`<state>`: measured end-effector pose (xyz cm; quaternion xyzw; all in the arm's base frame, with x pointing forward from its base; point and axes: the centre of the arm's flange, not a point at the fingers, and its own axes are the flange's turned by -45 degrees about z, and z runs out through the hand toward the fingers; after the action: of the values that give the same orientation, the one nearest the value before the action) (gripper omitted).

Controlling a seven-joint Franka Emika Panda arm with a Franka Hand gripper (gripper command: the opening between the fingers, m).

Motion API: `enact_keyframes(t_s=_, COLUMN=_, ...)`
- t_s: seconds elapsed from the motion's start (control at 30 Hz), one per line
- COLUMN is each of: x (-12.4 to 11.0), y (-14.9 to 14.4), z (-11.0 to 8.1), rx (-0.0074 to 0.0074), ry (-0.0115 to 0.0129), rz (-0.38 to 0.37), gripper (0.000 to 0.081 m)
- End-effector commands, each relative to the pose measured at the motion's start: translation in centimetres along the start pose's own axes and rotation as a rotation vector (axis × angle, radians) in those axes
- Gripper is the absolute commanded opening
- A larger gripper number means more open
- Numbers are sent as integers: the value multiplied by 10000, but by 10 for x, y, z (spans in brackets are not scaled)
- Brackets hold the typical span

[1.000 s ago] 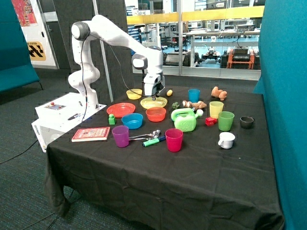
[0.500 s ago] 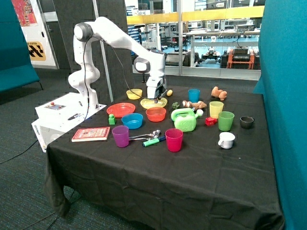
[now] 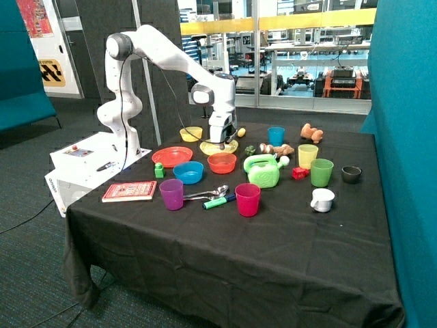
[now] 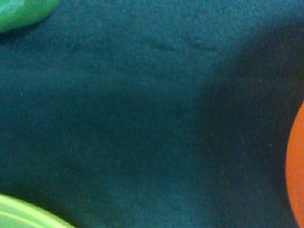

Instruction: Place the bowls on the appropriate plate

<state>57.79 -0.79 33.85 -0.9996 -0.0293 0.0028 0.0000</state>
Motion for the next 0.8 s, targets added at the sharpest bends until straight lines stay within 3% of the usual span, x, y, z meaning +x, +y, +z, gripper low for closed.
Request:
enact_keyframes(t_s=0.0, x=-4, y=8, z=8, rx=-2, ry=56, rz=54, gripper=468)
enact_keyframes(t_s=0.77, x=6, y=8, z=30, rx=-1, ry=56, rz=140, gripper=392)
